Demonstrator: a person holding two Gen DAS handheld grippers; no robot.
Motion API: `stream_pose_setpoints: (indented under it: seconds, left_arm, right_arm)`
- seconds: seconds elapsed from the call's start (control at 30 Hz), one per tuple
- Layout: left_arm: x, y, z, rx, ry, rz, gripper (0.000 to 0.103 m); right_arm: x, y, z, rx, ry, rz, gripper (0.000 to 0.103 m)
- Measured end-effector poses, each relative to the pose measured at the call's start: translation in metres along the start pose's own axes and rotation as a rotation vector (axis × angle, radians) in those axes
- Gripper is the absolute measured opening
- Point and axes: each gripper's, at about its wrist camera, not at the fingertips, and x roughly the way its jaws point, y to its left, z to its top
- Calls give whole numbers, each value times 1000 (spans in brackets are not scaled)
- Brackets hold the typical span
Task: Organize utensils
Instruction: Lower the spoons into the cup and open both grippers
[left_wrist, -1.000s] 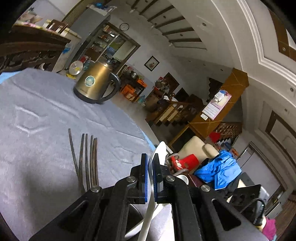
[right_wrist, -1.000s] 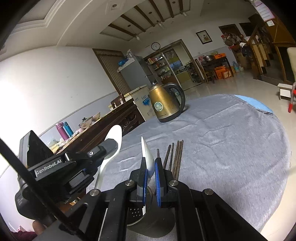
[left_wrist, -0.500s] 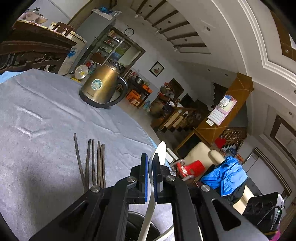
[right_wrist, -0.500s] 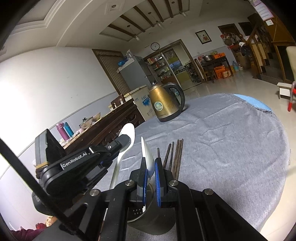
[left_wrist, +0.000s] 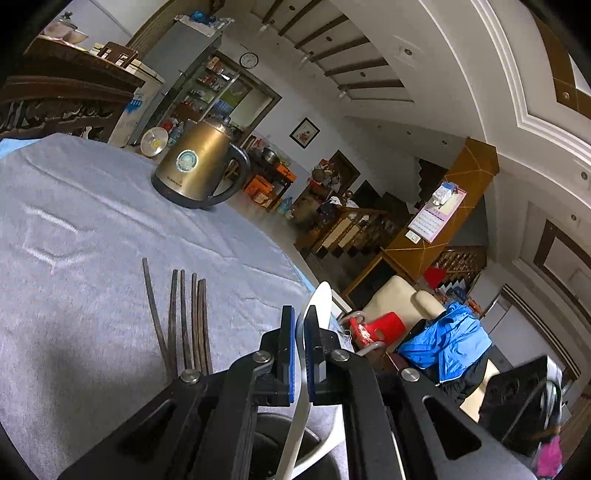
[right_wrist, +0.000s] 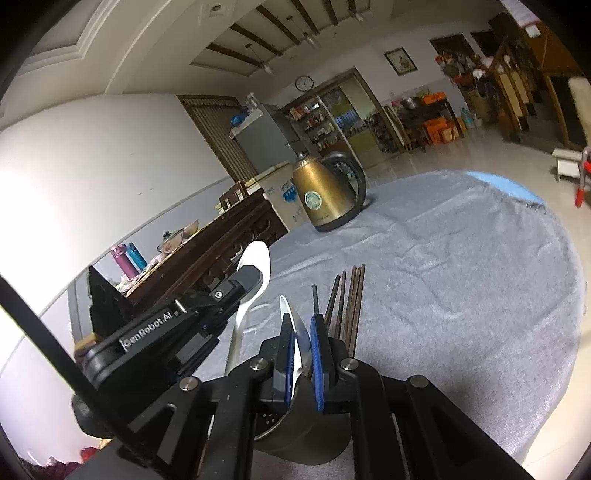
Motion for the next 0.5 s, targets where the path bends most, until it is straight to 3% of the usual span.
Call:
stream_pose_setpoints:
  seconds: [0.03,0.1,0.13,0.17,0.27,0.5]
  left_arm:
    - [0,2,-1,-5,2,-2,5]
    - [0,3,-1,-4,7,-3,5]
    - [1,2,-2,-2,10,-6,5]
    - [0,2,-2,0,11,-10,5]
    - [1,1,-3,12,19,-24,5]
    - [0,-1,-5,37,38,-60,5]
  right_arm:
    - [1,-2,2,14,10,10,14]
    - [1,-8,9,49,4,20,31]
    - [1,-13,15,71,-6,25,50]
    - [0,-16,19,88,-14,35,59]
    - [2,-21,36,118,-26,92,59]
    - [44,-19,55,160,107,247,47]
